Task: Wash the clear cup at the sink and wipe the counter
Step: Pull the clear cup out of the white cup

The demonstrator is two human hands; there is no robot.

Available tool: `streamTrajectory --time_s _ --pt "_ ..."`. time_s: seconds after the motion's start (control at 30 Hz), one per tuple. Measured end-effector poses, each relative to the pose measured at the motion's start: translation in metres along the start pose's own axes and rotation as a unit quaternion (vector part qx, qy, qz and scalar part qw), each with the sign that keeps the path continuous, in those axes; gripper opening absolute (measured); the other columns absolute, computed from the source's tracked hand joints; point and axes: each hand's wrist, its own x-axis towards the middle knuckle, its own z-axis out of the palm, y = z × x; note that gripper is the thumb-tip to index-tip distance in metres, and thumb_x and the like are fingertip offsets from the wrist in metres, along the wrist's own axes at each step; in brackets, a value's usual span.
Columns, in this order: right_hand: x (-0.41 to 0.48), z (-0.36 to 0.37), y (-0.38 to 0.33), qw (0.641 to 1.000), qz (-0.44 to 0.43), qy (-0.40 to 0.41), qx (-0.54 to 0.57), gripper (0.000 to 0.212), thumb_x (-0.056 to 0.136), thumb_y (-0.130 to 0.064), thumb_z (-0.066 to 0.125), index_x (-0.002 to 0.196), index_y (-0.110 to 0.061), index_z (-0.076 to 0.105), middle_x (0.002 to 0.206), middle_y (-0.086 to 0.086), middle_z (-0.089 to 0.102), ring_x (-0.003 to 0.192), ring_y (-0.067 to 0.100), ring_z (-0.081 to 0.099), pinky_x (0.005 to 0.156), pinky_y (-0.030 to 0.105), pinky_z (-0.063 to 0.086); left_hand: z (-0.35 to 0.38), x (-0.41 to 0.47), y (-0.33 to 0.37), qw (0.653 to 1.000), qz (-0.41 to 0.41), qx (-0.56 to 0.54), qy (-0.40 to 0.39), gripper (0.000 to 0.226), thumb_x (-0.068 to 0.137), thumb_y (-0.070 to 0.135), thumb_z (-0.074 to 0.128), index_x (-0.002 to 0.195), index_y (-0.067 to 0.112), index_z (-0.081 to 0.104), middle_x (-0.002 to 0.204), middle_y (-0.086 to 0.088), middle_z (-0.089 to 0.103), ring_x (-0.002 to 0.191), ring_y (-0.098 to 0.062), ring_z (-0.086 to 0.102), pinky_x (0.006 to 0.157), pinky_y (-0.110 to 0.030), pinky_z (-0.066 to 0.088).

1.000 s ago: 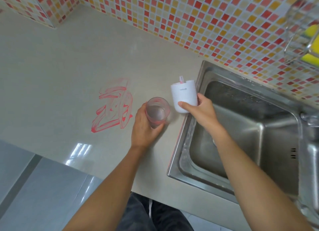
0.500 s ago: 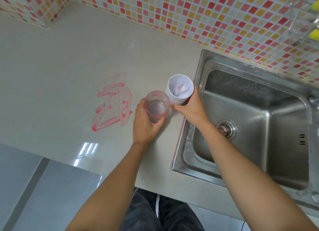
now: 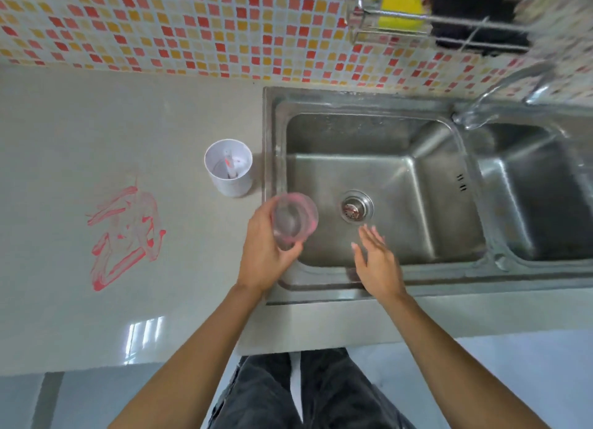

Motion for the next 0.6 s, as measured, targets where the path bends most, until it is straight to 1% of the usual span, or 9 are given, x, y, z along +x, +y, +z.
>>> streamTrajectory --time_s 0.07,0.17,0.23,0.3,0.37,0.4,0.47,0.53,0.6 --pt "-0.003 -0.012 0.029 0.999 0.032 -0.025 -0.037 0.048 0.1 -0.026 0.046 0.14 0.0 0.042 0.149 0.013 0.039 0.143 0.024 0.026 0.117 0.031 0.012 0.026 0.007 0.009 0.997 0.023 0.05 -0.059 0.08 0.072 0.023 0.079 0.14 0.02 0.037 0.135 0.004 0.045 0.124 -0.012 0.044 0.104 -0.029 0.04" --pt "-0.001 -0.023 0.06 0.993 0.049 -0.057 -0.091 0.052 0.102 -0.029 0.037 0.144 0.001 0.034 0.152 0.015 0.033 0.145 0.024 0.021 0.118 0.033 0.005 0.066 0.019 0.021 0.984 0.053 0.142 -0.094 0.08 0.074 0.028 0.079 0.14 0.017 0.034 0.136 -0.003 0.044 0.121 -0.019 0.044 0.101 -0.032 0.042" --pt "-0.002 -0.026 0.07 0.99 0.056 -0.066 -0.114 0.052 0.102 -0.028 0.031 0.146 0.0 0.03 0.154 0.015 0.029 0.146 0.024 0.018 0.119 0.035 0.004 0.088 0.026 0.026 0.973 0.064 0.194 -0.109 0.08 0.073 0.028 0.079 0.137 0.02 0.032 0.13 -0.007 0.044 0.116 -0.025 0.046 0.094 -0.035 0.046" --pt "-0.001 -0.025 0.071 0.986 0.065 -0.067 -0.136 0.055 0.102 -0.029 0.027 0.148 0.0 0.025 0.156 0.015 0.025 0.146 0.023 0.015 0.12 0.038 0.003 0.105 0.033 0.029 0.964 0.073 0.219 -0.129 0.079 0.07 0.024 0.079 0.134 0.022 0.034 0.121 -0.009 0.044 0.107 -0.028 0.049 0.082 -0.037 0.051" --pt "0.001 -0.023 0.071 0.982 0.079 -0.078 -0.152 0.058 0.101 -0.032 0.024 0.149 0.0 0.019 0.157 0.014 0.02 0.147 0.023 0.01 0.12 0.039 0.002 0.116 0.04 0.031 0.957 0.073 0.242 -0.144 0.077 0.067 0.02 0.08 0.132 0.021 0.038 0.115 -0.009 0.044 0.1 -0.03 0.051 0.074 -0.036 0.049" --pt "0.001 -0.023 0.072 0.981 0.085 -0.085 -0.155 0.059 0.101 -0.033 0.023 0.15 0.0 0.016 0.158 0.014 0.017 0.147 0.022 0.008 0.12 0.04 0.001 0.121 0.044 0.032 0.951 0.075 0.258 -0.15 0.077 0.065 0.019 0.08 0.131 0.021 0.04 0.113 -0.01 0.044 0.098 -0.031 0.052 0.072 -0.036 0.049" --pt "0.0 -0.022 0.073 0.979 0.09 -0.093 -0.156 0.06 0.101 -0.034 0.021 0.15 -0.001 0.013 0.159 0.014 0.014 0.147 0.022 0.005 0.12 0.04 -0.001 0.128 0.05 0.031 0.937 0.084 0.299 -0.162 0.079 0.063 0.015 0.08 0.132 0.018 0.042 0.111 -0.013 0.046 0.096 -0.034 0.053 0.076 -0.038 0.05" --pt "0.0 -0.023 0.074 0.978 0.088 -0.098 -0.162 0.061 0.101 -0.035 0.02 0.151 -0.001 0.012 0.159 0.013 0.012 0.148 0.022 0.004 0.12 0.041 -0.001 0.132 0.057 0.028 0.91 0.107 0.36 -0.174 0.082 0.062 0.012 0.08 0.135 0.014 0.043 0.11 -0.016 0.048 0.092 -0.035 0.052 0.081 -0.041 0.051" --pt "0.0 -0.022 0.075 0.977 0.085 -0.101 -0.167 0.061 0.101 -0.035 0.019 0.151 -0.002 0.011 0.159 0.013 0.011 0.148 0.022 0.003 0.12 0.041 0.0 0.133 0.062 0.026 0.883 0.134 0.416 -0.174 0.08 0.061 0.009 0.078 0.134 0.012 0.045 0.106 -0.016 0.048 0.088 -0.034 0.05 0.081 -0.042 0.05"
